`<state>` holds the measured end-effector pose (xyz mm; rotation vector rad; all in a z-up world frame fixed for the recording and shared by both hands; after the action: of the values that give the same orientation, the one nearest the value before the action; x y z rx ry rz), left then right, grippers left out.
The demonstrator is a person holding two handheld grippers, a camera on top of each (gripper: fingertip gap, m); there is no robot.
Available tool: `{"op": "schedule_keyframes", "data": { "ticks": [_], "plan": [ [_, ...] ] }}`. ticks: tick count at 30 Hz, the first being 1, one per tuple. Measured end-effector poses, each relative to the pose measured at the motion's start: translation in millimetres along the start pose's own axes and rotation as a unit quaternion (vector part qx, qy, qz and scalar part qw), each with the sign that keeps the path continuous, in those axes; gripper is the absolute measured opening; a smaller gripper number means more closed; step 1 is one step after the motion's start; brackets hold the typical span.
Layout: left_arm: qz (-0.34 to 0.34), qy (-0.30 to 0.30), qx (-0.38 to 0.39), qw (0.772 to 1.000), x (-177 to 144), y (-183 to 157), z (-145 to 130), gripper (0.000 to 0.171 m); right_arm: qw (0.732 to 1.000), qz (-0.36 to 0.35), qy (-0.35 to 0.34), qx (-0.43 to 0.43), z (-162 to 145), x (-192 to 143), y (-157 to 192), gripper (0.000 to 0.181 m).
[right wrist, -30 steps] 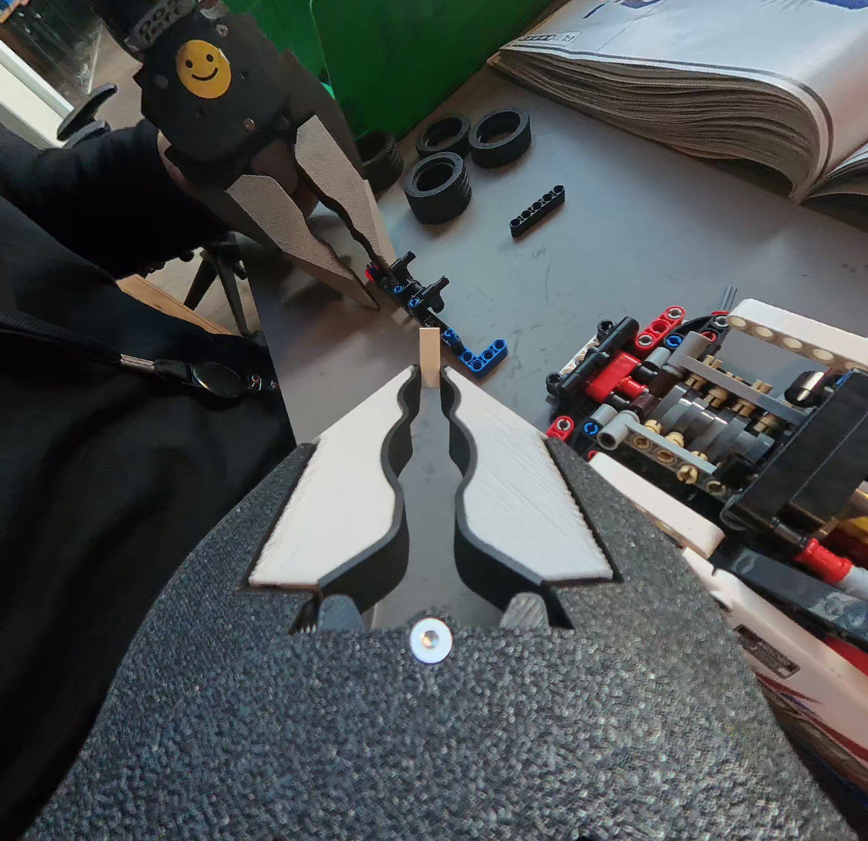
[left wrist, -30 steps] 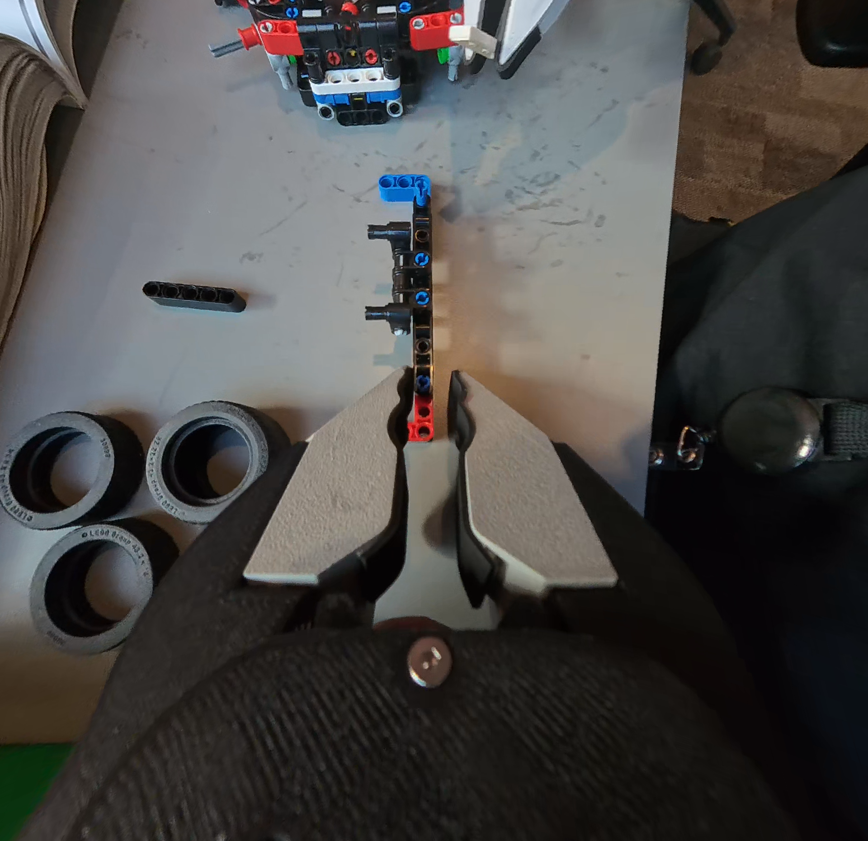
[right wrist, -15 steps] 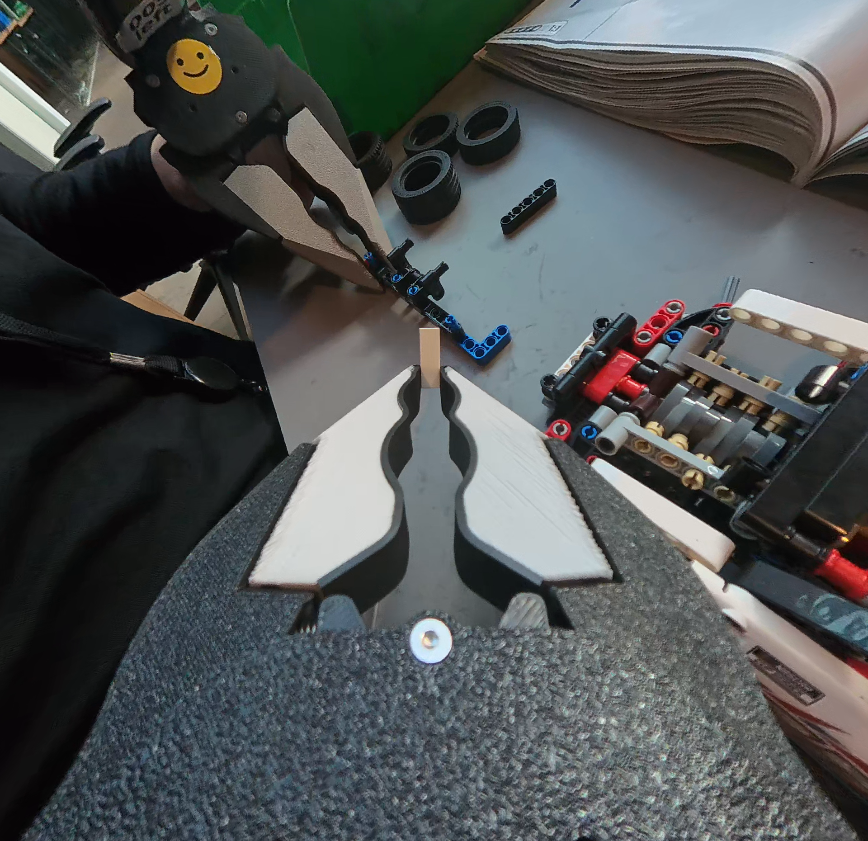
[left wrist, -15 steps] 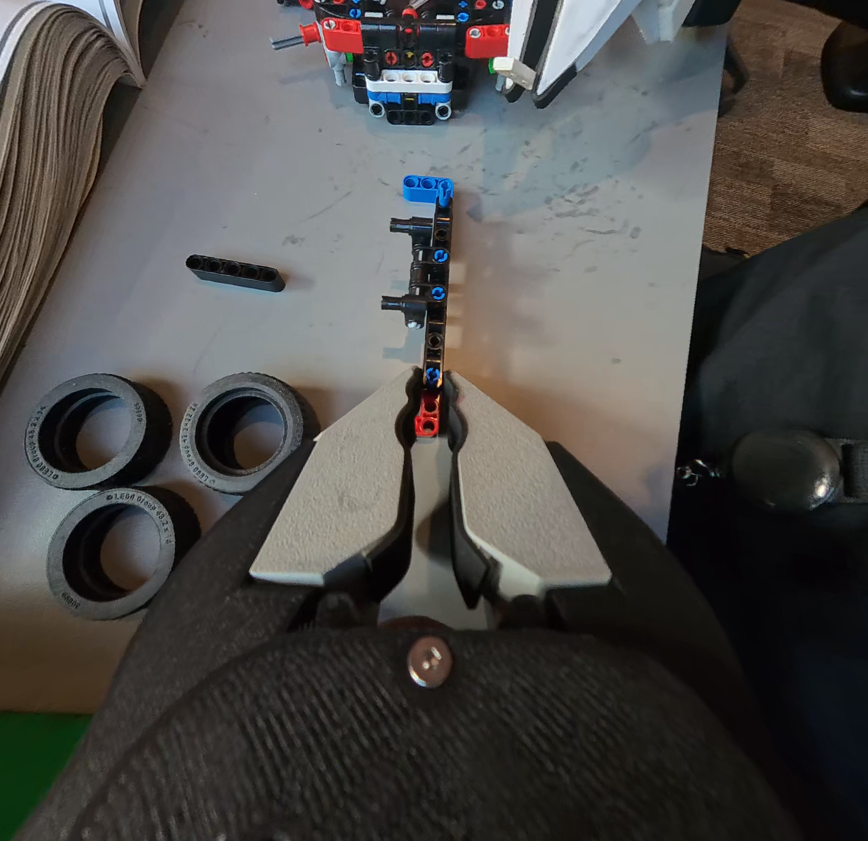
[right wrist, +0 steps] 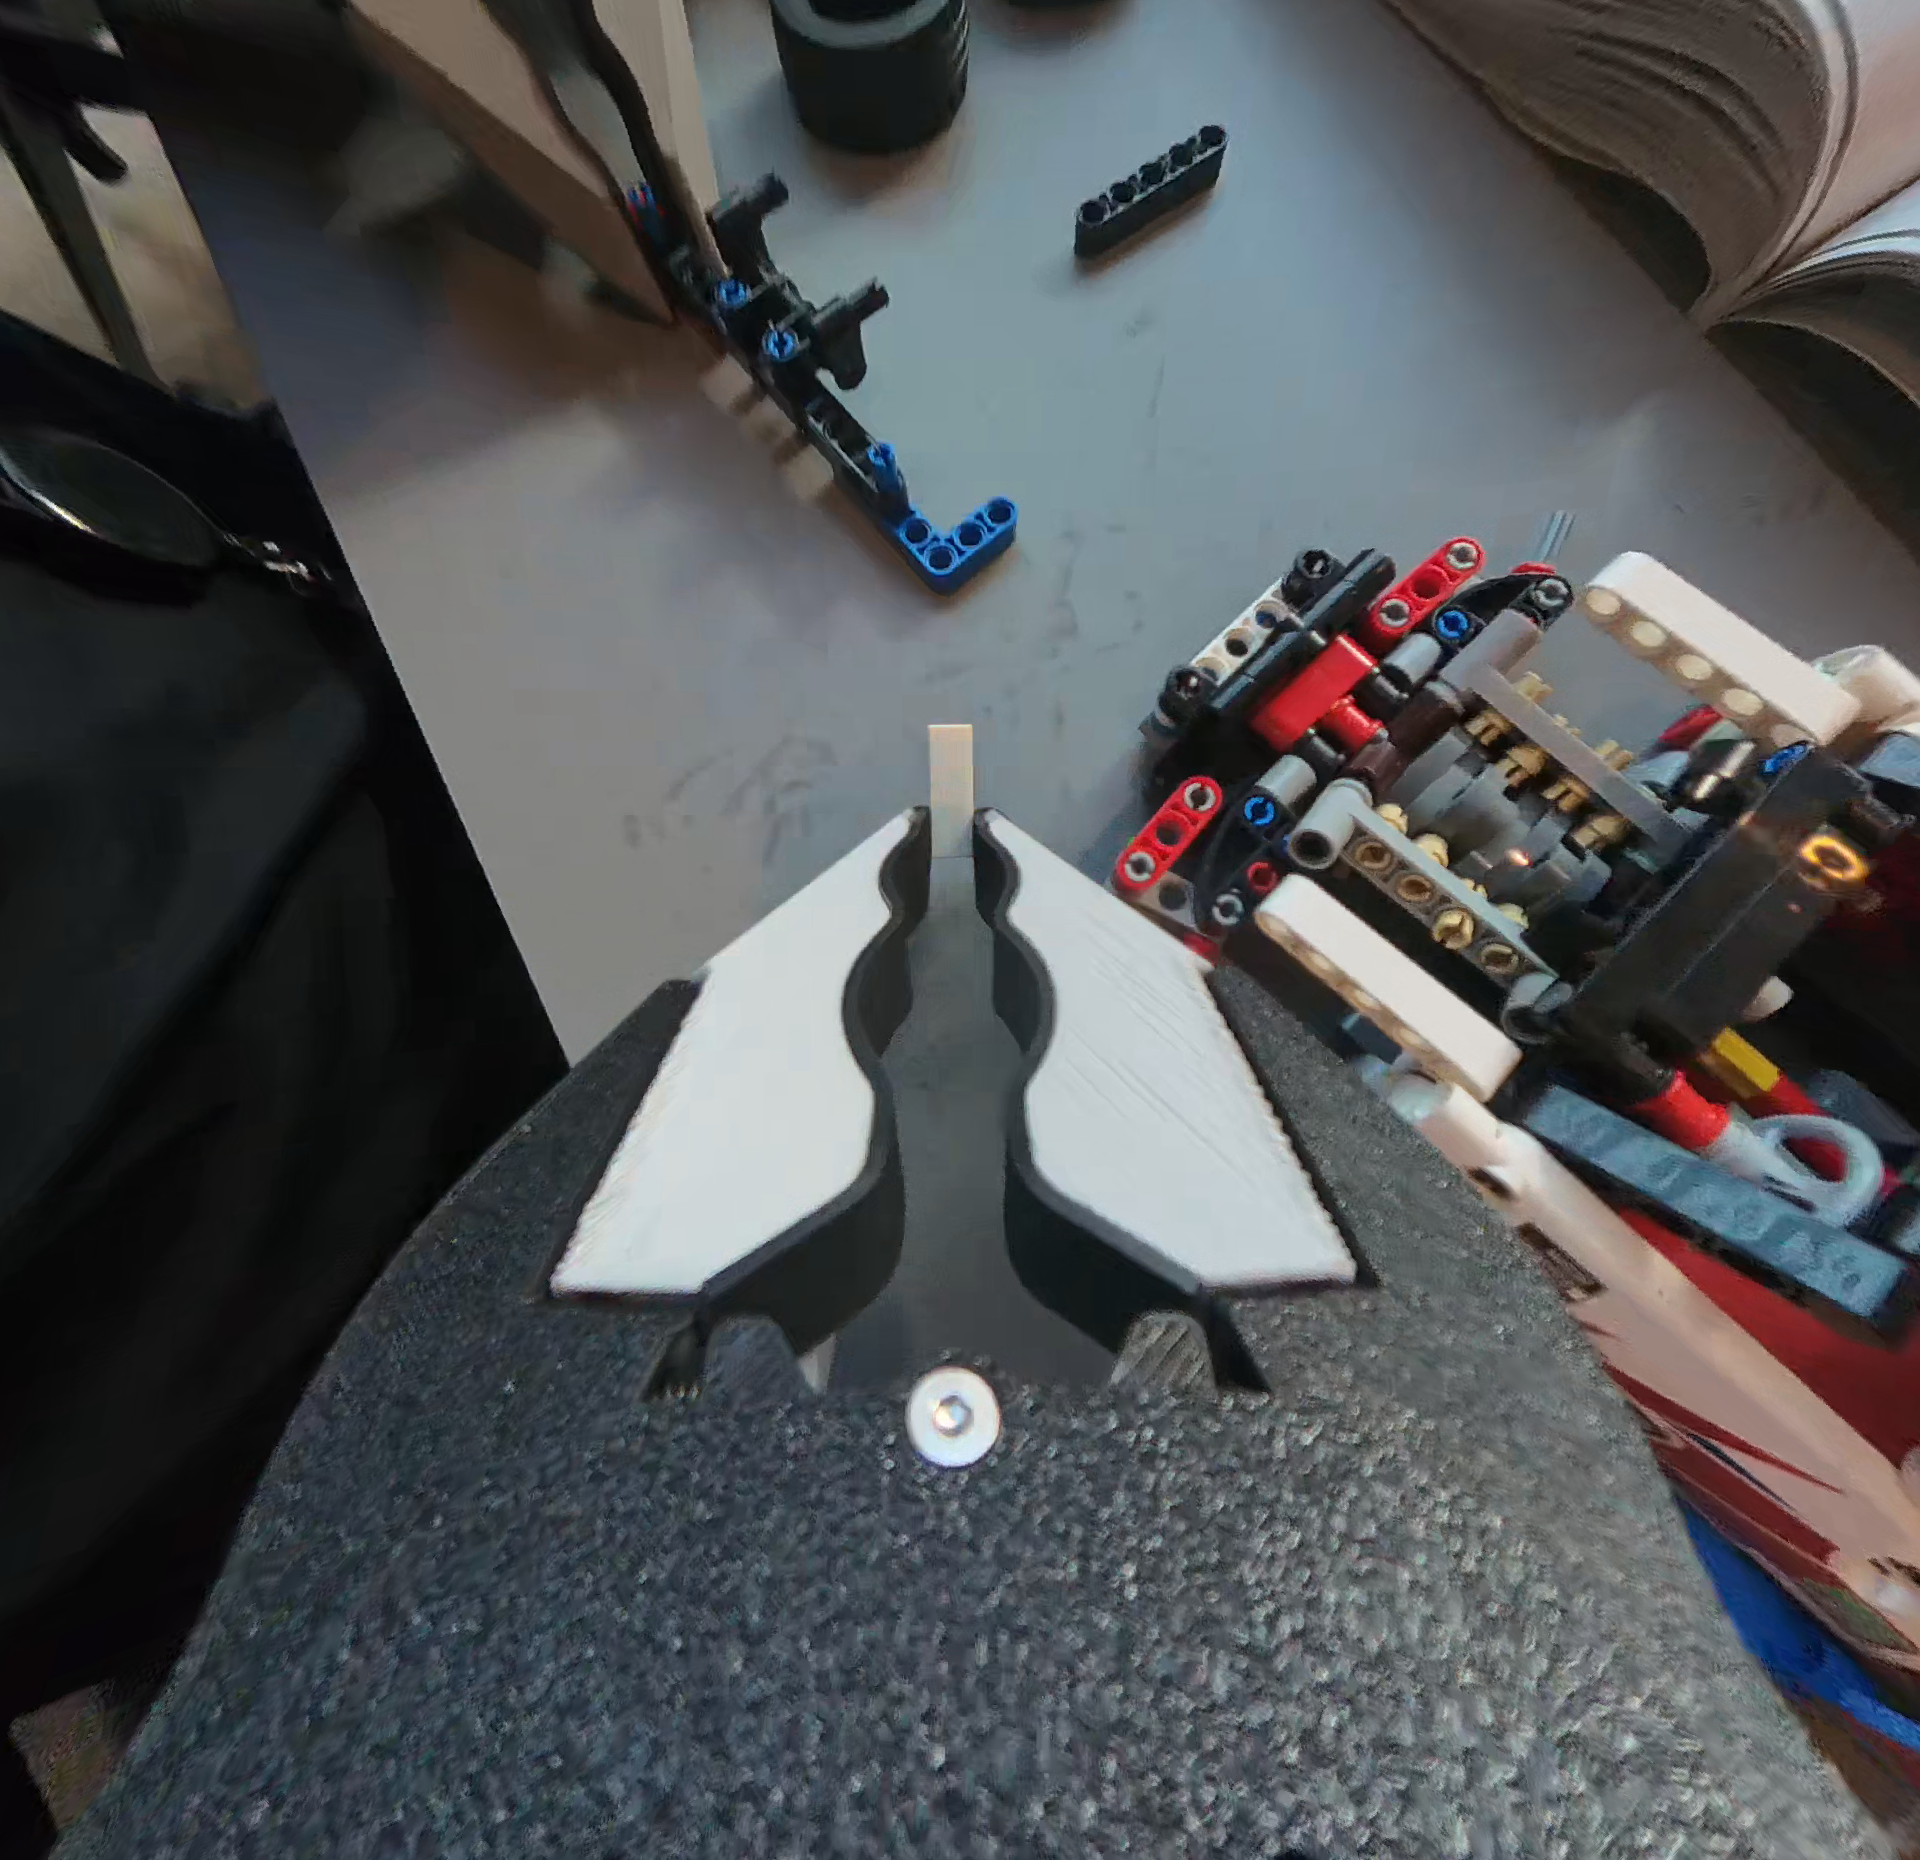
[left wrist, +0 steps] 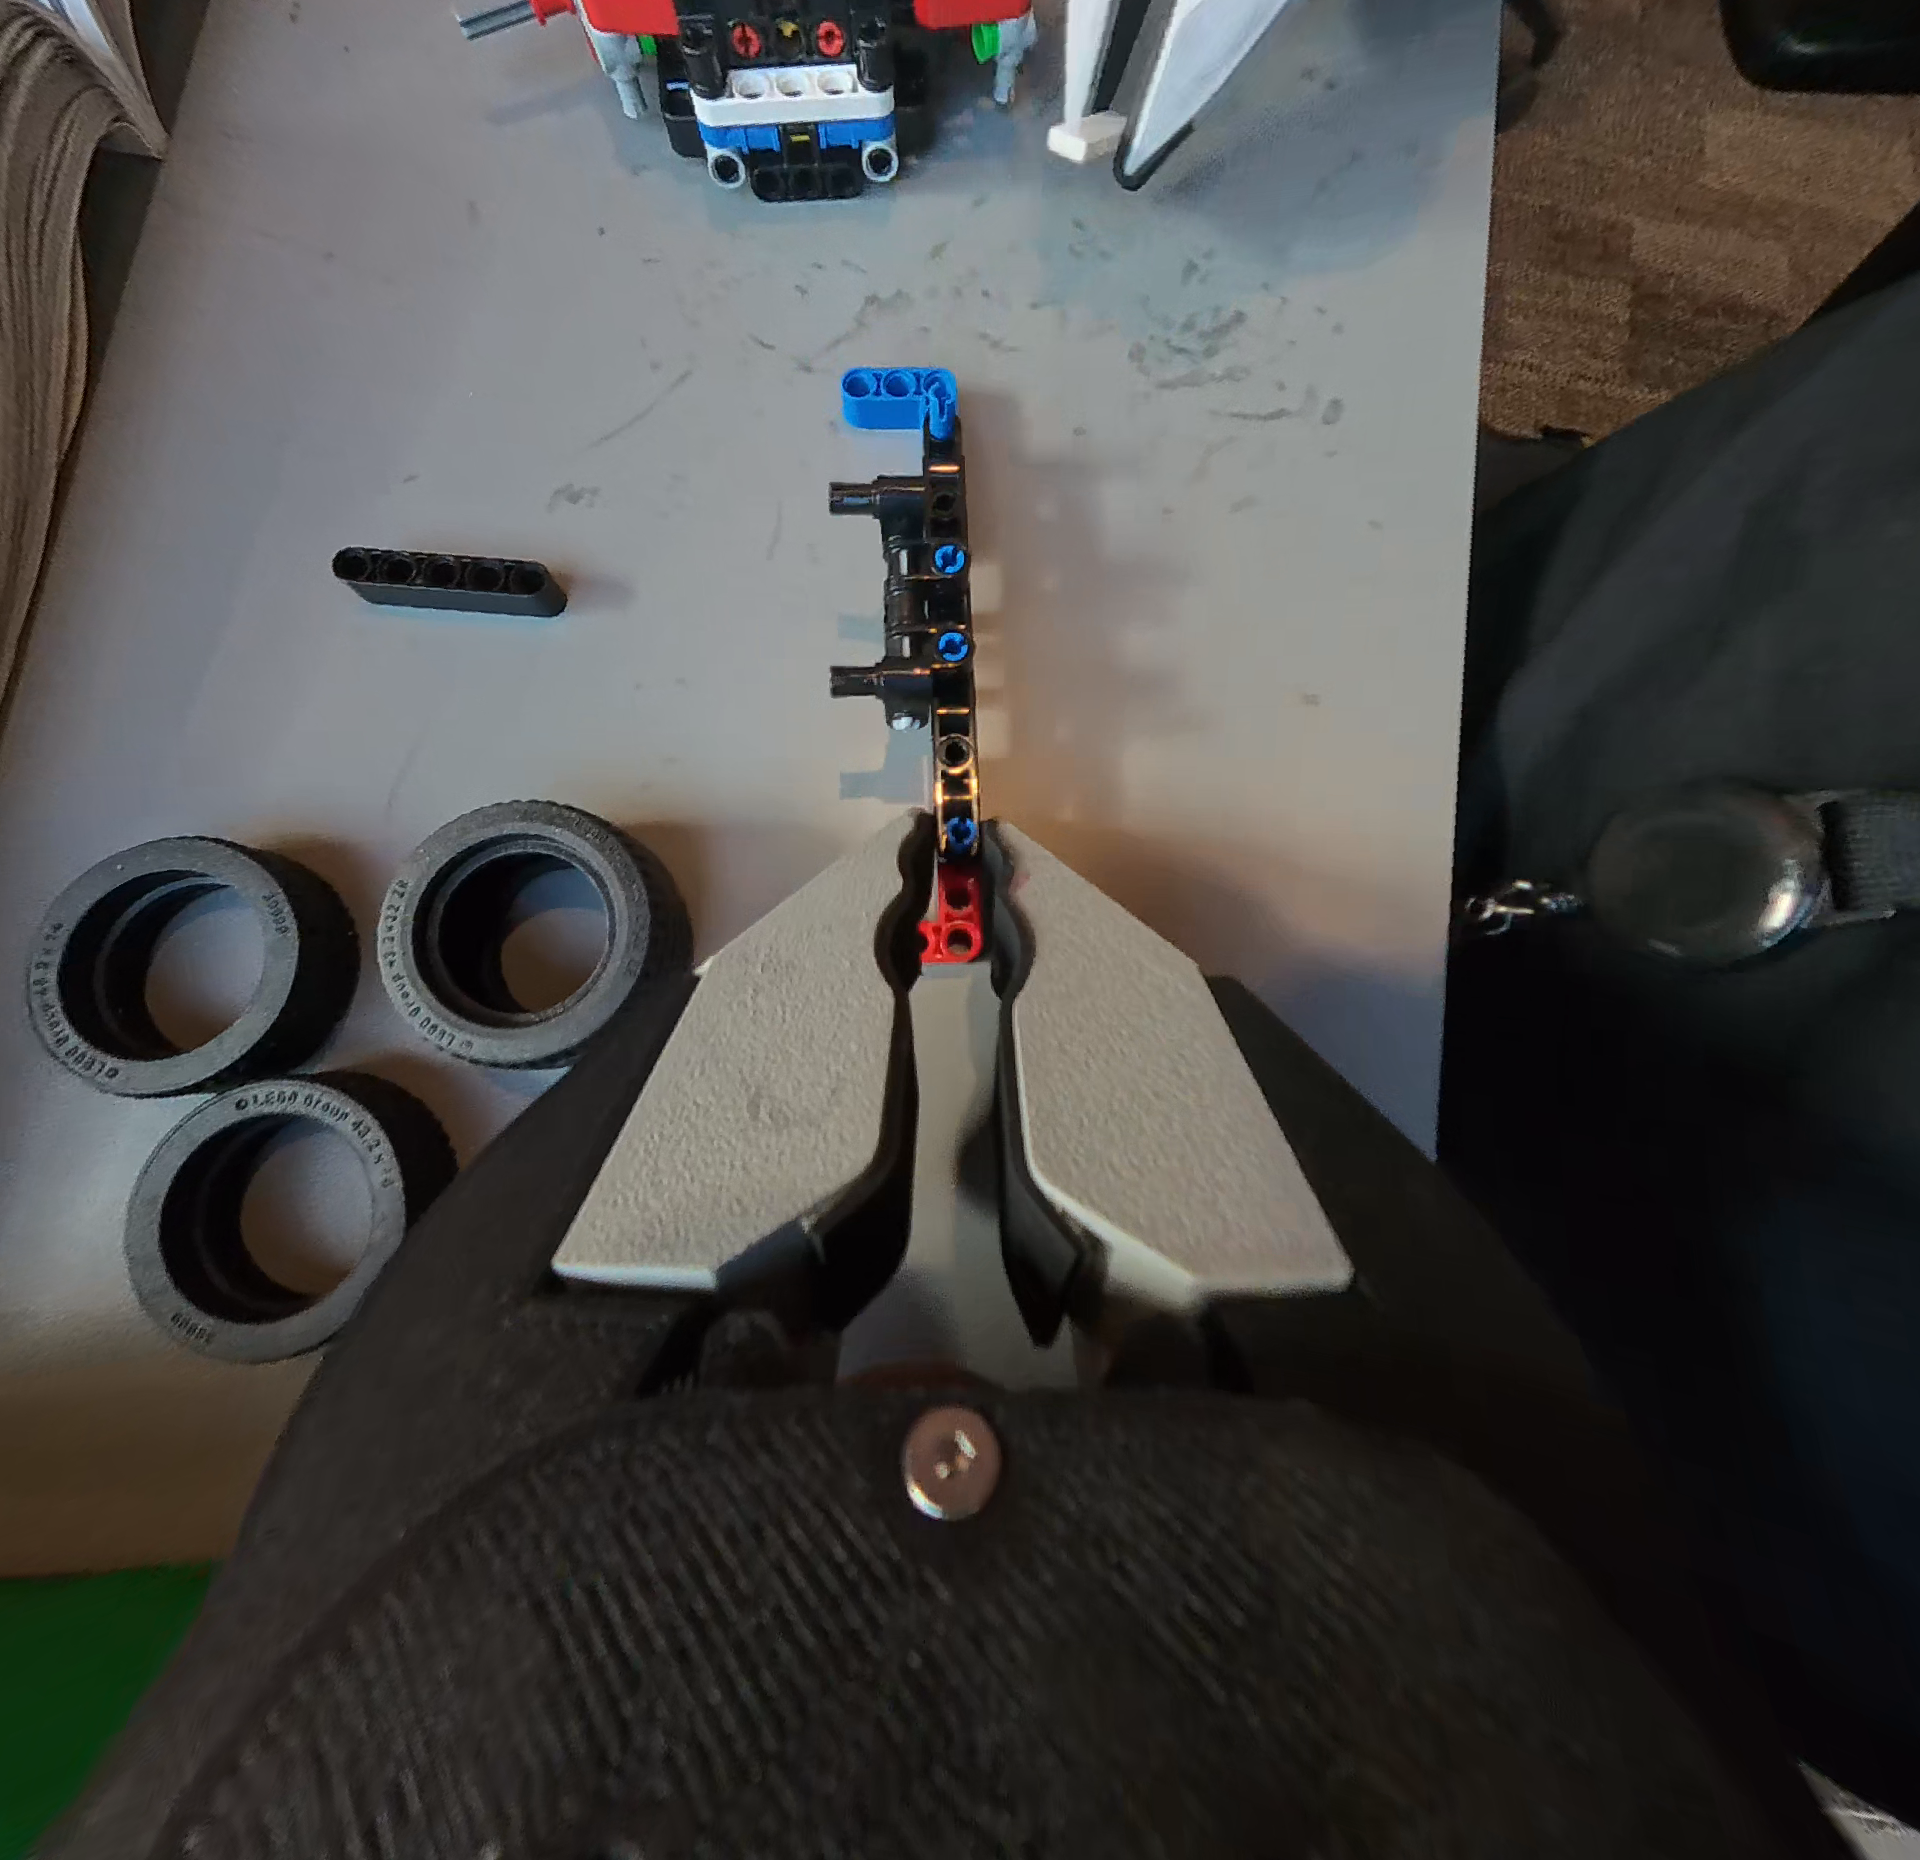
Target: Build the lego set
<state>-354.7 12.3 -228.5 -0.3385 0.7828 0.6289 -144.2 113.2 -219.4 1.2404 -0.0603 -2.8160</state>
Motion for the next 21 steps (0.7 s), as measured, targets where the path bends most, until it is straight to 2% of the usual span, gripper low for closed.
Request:
{"op": "schedule_keyframes", "data": {
  "ticks": [4,9,15,21],
  "plan": [
    [0.012,0.008,-0.002,1.0,-4.2,2.8,-3.0,0.009,0.996,-0.042,0.055,-0.057,-8.6,-1.1,-1.5,0.007],
    [0.05,-0.004,-0.024,0.998,-8.0,8.1,-8.0,0.017,0.995,-0.041,0.063,-0.066,-12.9,-4.7,-2.7,0.008],
    [0.067,-0.016,-0.032,0.997,-8.7,7.2,-10.3,0.022,0.988,-0.041,0.081,-0.124,-12.0,-5.9,2.7,0.007],
    [0.058,-0.016,-0.039,0.997,-11.8,4.1,-12.9,0.029,0.983,-0.049,0.093,-0.149,-11.9,-7.4,1.0,0.008]
  ]
}}
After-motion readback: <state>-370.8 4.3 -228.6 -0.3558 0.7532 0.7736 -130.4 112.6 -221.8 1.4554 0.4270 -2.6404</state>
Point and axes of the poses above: each gripper's, where its closed fingertips meet, x out along the fingers, z out of its top, y = z × x across the jaws, the point moved 8 cm from there along -x, back along the fingers
